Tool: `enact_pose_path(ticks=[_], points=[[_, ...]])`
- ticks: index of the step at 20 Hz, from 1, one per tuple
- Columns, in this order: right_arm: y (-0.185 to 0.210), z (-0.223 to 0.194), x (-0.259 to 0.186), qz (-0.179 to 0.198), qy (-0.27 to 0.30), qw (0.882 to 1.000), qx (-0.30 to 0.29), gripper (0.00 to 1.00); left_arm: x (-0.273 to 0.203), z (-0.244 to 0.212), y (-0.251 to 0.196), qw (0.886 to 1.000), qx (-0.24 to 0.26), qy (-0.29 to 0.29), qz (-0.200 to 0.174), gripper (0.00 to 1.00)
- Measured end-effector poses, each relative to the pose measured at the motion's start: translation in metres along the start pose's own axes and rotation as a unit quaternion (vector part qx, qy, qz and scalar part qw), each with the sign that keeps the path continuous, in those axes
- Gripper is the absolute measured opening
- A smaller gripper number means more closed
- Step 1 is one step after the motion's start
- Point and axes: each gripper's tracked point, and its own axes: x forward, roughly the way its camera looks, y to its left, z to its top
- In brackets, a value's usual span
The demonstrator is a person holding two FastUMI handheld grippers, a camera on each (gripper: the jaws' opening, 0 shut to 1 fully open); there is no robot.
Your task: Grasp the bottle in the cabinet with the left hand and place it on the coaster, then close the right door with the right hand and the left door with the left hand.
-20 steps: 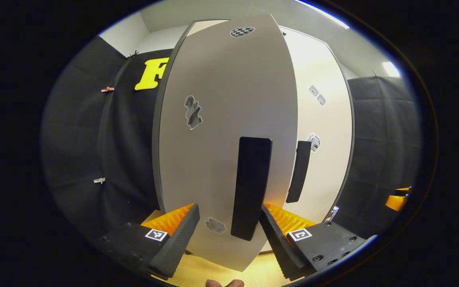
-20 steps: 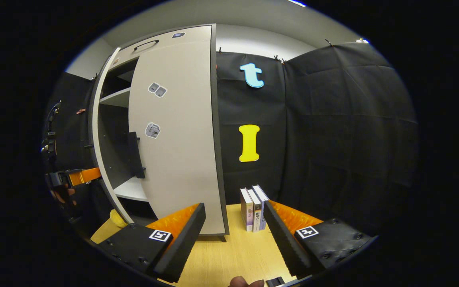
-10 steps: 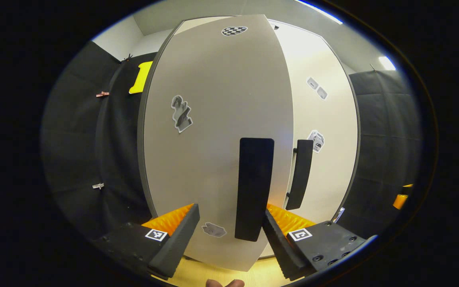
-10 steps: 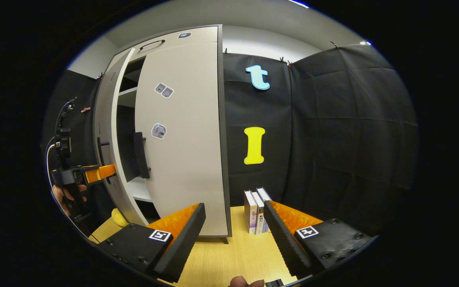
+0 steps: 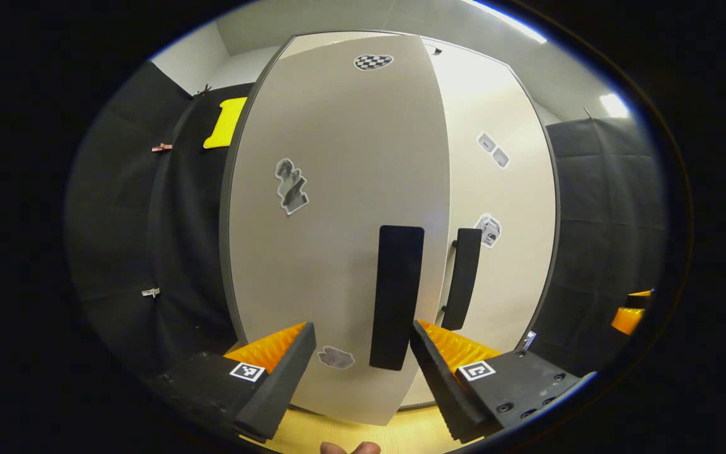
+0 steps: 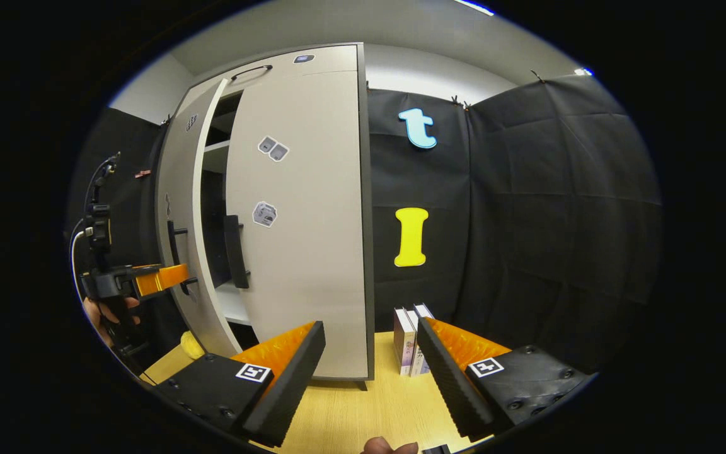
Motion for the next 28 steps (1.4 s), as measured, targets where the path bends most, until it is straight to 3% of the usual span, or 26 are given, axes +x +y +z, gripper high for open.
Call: enact_pose_path(ticks=[15,28], points=[[0.079,0.035,-0.016,0.045,-0.05,0.998,-0.01,0.97,-0.094,0.019,0.044,0.999,0.017,-0.024,0.015,0.97],[0.109,0.036,-0.037,0.045,-0.069,0.996,-0.018,0.97,-0.147,0.001,0.083,0.999,0.007,-0.012,0.037,0.97]])
